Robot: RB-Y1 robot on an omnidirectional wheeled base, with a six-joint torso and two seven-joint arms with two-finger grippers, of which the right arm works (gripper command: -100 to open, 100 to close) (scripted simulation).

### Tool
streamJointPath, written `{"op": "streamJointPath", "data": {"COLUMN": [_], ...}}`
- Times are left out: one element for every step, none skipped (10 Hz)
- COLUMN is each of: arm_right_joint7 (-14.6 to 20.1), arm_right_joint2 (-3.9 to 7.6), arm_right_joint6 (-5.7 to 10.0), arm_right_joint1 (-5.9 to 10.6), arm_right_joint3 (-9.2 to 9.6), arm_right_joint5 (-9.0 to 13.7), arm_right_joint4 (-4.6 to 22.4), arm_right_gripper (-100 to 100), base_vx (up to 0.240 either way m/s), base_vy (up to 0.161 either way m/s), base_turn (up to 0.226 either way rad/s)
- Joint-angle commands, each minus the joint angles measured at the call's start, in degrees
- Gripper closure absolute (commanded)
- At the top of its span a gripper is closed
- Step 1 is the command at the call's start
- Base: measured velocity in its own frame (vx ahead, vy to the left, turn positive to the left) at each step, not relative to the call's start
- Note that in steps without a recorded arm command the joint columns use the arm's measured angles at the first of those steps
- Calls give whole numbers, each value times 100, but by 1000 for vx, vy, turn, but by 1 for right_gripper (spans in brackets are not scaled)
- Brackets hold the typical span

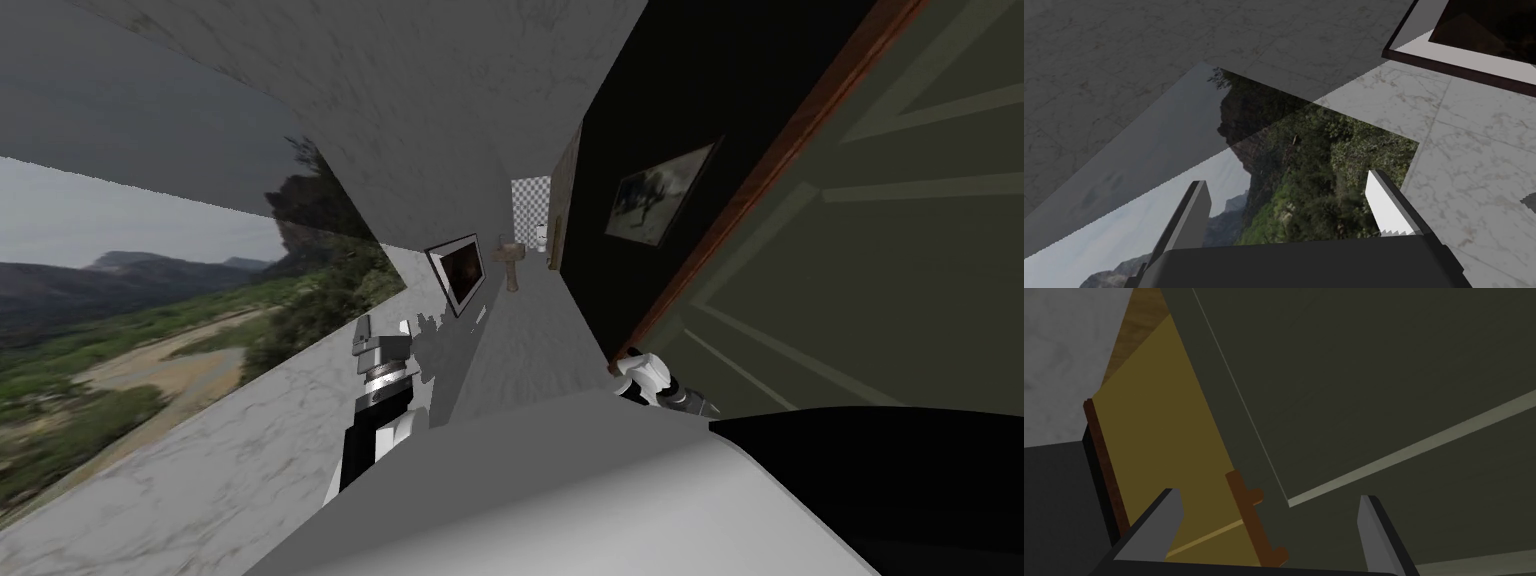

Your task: Push the door open

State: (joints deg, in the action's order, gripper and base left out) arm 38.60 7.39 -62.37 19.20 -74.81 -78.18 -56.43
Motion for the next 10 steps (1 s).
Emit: {"op": "streamJointPath", "data": {"arm_right_joint7": [102, 123, 163, 183, 223, 264, 304, 344, 384, 421], "arm_right_joint2": [63, 66, 71, 74, 79, 85, 90, 96, 101, 107], "arm_right_joint6": [-89, -140, -243, -294, -397, -500, -603, -705, -808, -902], "arm_right_joint1": [45, 65, 107, 128, 170, 212, 254, 296, 338, 368], "arm_right_joint3": [-82, -131, -229, -278, -375, -473, -570, -668, -765, -857], "arm_right_joint5": [-113, -165, -267, -319, -421, -524, -627, -730, -833, -926], "arm_right_joint4": [191, 233, 317, 359, 443, 527, 610, 694, 778, 852], "arm_right_gripper": [-100, -100, -100, -100, -100, -100, -100, -100, -100, -100], "base_vx": [-97, -83, -89, -107, -104, -134, -183, -176, -153, -163], "base_vy": [-9, -7, -11, -20, -12, -2, 10, 15, 15, -12], "base_turn": [146, 188, 251, 279, 323, 346, 342, 369, 377, 310]}}
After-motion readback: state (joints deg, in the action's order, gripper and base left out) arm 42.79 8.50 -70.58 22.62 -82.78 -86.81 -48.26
